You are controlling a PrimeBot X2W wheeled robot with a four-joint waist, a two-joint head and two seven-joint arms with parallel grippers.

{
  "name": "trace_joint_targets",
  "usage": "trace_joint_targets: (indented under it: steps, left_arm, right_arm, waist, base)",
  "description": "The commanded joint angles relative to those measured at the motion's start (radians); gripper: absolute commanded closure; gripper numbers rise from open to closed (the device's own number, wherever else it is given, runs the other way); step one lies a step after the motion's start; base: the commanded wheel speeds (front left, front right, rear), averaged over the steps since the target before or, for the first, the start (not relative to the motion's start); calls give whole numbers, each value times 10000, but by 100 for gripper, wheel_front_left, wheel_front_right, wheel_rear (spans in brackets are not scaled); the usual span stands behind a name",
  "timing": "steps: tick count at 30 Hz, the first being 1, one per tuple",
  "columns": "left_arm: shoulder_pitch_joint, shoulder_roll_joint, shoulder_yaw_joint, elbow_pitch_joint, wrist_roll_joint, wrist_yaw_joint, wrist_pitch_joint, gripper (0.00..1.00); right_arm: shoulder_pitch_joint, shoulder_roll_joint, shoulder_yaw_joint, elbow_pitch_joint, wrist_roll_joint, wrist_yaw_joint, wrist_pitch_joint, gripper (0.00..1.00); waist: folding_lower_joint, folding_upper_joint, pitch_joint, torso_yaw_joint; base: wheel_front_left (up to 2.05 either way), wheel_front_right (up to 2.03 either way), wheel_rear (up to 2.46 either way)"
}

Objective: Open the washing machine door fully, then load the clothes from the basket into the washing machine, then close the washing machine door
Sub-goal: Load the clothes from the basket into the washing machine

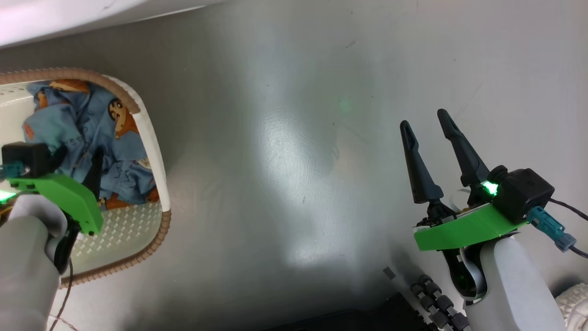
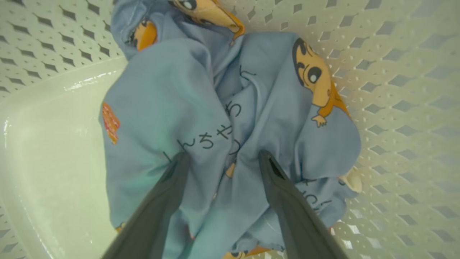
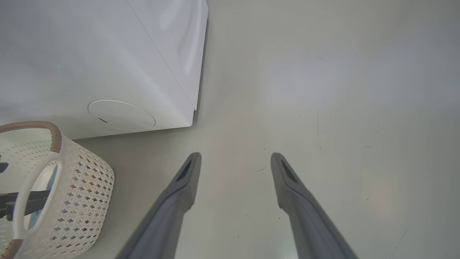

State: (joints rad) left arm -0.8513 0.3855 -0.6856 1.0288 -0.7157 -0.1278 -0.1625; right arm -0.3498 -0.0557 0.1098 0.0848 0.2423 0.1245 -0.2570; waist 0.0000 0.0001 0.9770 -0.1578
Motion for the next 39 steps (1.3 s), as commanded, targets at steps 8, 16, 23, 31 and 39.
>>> trace_joint_targets:
  steps: [8,16,23,31,39]
  left_arm:
    - [-301,474,-547,355,-389,-28,384,0]
    - [-442,299,-998,668,-898,-29,553,100]
    - [-113,213,-1022,686,-1417,-29,-186,100]
    - [493,64,-952,654,-1764,-29,-869,100]
    - [1126,106,192,-554,-1354,166,-988,100]
  right_arm:
    - [366,55,169,-212,68,62,-48,0]
    - [305,55,128,-124,72,62,-48,0]
    - [251,55,78,-58,50,62,-48,0]
    - [177,55,44,111,-80,62,-48,0]
    - [192,55,29,334,-189,62,-48,0]
  waist:
    - [0,-1,22,-5]
    - [0,-1,-168,14]
    - [0,-1,-723,182]
    - [0,-1,-1635,482]
    - [0,-1,-2688,778]
  base:
    - [0,0,0]
    - [0,0,0]
    - [0,0,0]
    - [0,0,0]
    - [0,0,0]
